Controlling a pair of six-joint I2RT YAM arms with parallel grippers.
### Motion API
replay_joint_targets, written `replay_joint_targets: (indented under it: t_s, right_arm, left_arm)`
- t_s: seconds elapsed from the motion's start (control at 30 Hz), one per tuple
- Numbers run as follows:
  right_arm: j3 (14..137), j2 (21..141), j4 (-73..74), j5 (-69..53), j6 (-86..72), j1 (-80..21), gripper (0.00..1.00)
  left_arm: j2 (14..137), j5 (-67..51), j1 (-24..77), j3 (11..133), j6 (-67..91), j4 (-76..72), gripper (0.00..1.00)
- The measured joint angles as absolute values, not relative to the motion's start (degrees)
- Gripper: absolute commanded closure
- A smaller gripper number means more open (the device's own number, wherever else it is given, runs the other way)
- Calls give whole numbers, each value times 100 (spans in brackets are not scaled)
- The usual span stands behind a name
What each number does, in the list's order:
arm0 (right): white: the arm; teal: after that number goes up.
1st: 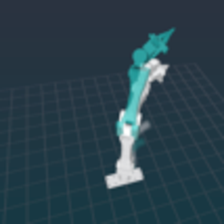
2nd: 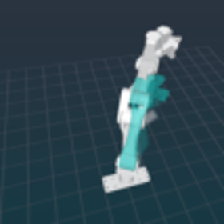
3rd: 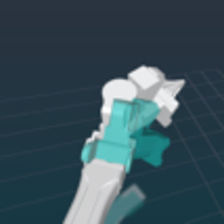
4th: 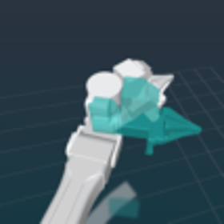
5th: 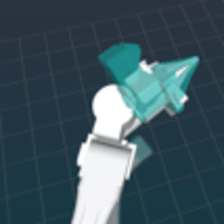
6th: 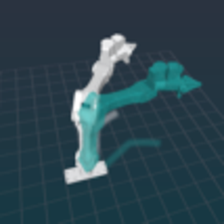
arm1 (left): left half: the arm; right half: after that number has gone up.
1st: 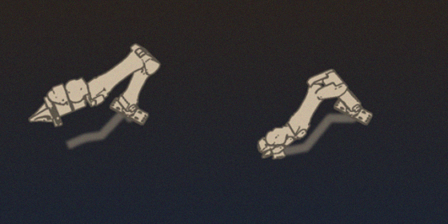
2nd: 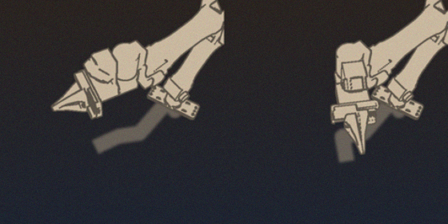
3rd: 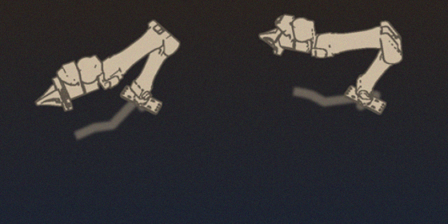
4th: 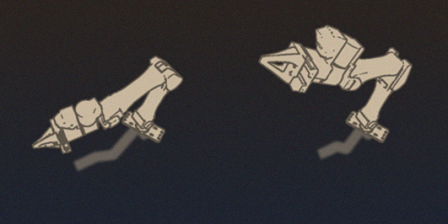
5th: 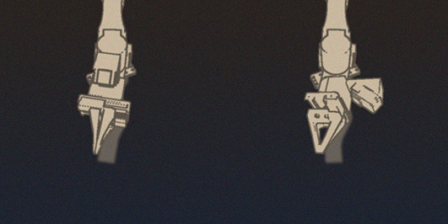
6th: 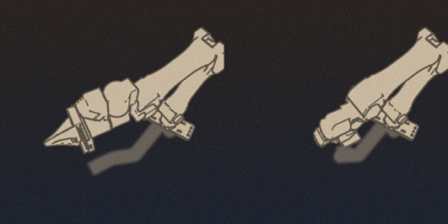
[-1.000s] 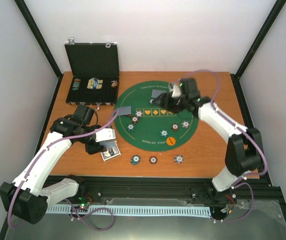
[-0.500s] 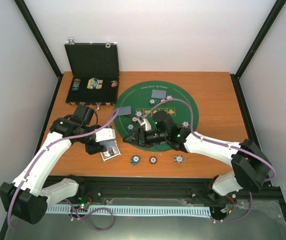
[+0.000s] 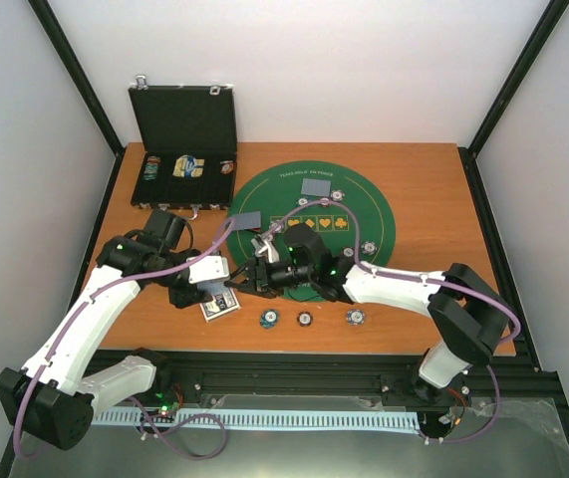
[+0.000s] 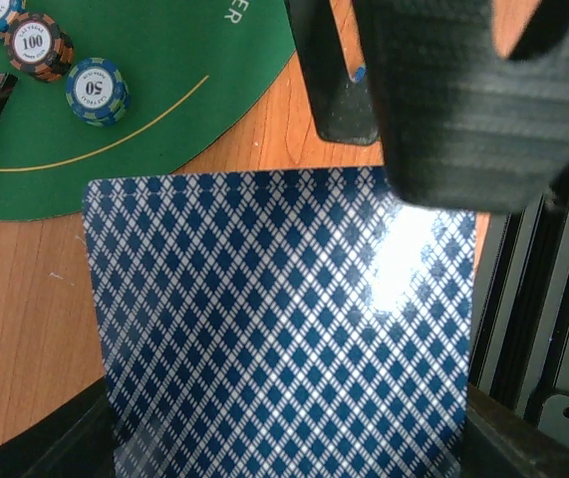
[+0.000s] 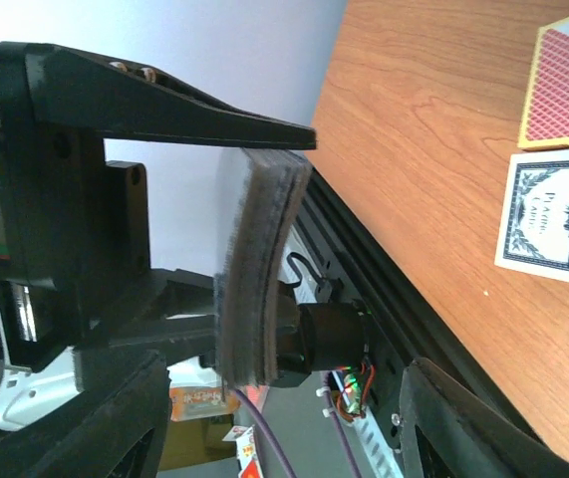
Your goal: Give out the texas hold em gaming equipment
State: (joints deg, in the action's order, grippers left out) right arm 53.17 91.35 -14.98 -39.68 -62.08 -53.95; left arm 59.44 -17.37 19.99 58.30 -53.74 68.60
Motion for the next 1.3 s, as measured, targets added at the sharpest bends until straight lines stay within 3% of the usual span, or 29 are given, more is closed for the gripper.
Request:
replay_joint_targets:
  t_s: [0.77,1.3]
  right_arm:
    - [6200,10407,-2318,-4268,-6740,-5677,41]
    - [5719,10346,-2893,-4366,-6816,-5533,59]
  left_arm:
    - [5927,-1737,1999,5828,-5378,6864,82]
    - [5909,-1688,2001,5741,-5380,6914,82]
